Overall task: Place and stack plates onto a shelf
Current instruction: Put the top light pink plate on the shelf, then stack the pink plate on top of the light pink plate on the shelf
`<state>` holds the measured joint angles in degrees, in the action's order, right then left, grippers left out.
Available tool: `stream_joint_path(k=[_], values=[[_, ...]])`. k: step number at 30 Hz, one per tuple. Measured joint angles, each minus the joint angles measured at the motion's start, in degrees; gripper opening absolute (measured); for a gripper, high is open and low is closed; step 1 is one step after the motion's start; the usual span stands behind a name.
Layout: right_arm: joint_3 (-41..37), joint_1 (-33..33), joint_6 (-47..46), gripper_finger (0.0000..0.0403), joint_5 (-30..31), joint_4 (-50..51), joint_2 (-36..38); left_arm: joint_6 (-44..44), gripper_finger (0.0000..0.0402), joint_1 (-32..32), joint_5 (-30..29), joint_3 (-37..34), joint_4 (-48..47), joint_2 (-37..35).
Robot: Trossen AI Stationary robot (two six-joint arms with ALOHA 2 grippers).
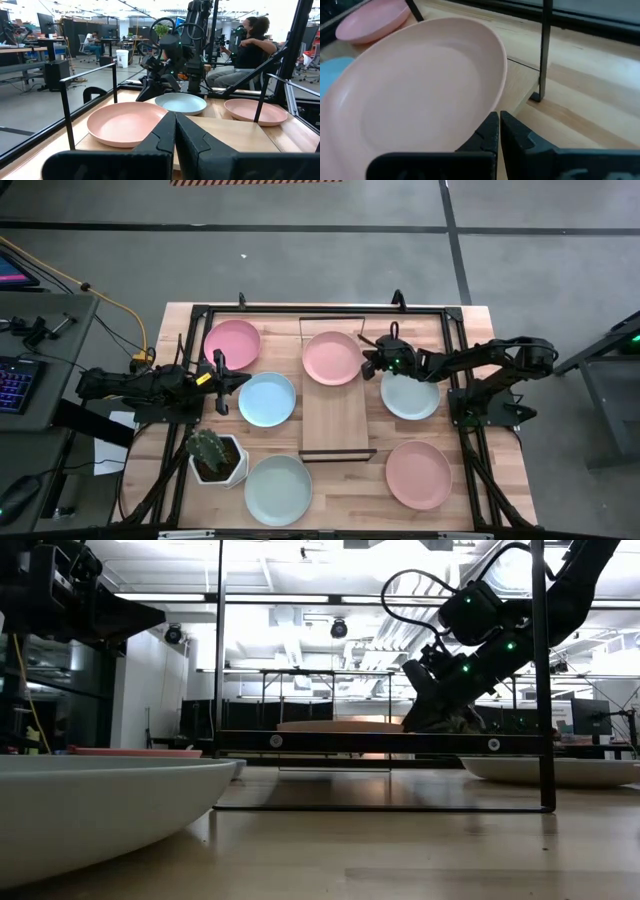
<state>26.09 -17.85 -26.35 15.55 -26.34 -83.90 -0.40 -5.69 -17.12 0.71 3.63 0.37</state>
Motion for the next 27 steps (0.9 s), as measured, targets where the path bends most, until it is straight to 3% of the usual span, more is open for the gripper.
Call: stream_joint_path(k=[5,11,19,27], values=[[0.00,0.00,6.32,0.0000,0.59,2.28,3.33,0.01,0.0000,-0.02,0.00,0.00,0.00,0.01],[0.02,0.00,13.38,0.0000,0.79,9.07,12.61,0.00,0.0000,0.00,0.00,0.00,0.01,0.01],[0.02,0.00,17.84,0.0000,0.07,12.22,24.43,0.00,0.0000,0.00,0.00,0.00,0.01,0.00],[-0.37,0.01,17.84,0.0000,-1.20,23.19,32.92,0.01,0.0000,0.00,0.00,0.00,0.01,-0.01]])
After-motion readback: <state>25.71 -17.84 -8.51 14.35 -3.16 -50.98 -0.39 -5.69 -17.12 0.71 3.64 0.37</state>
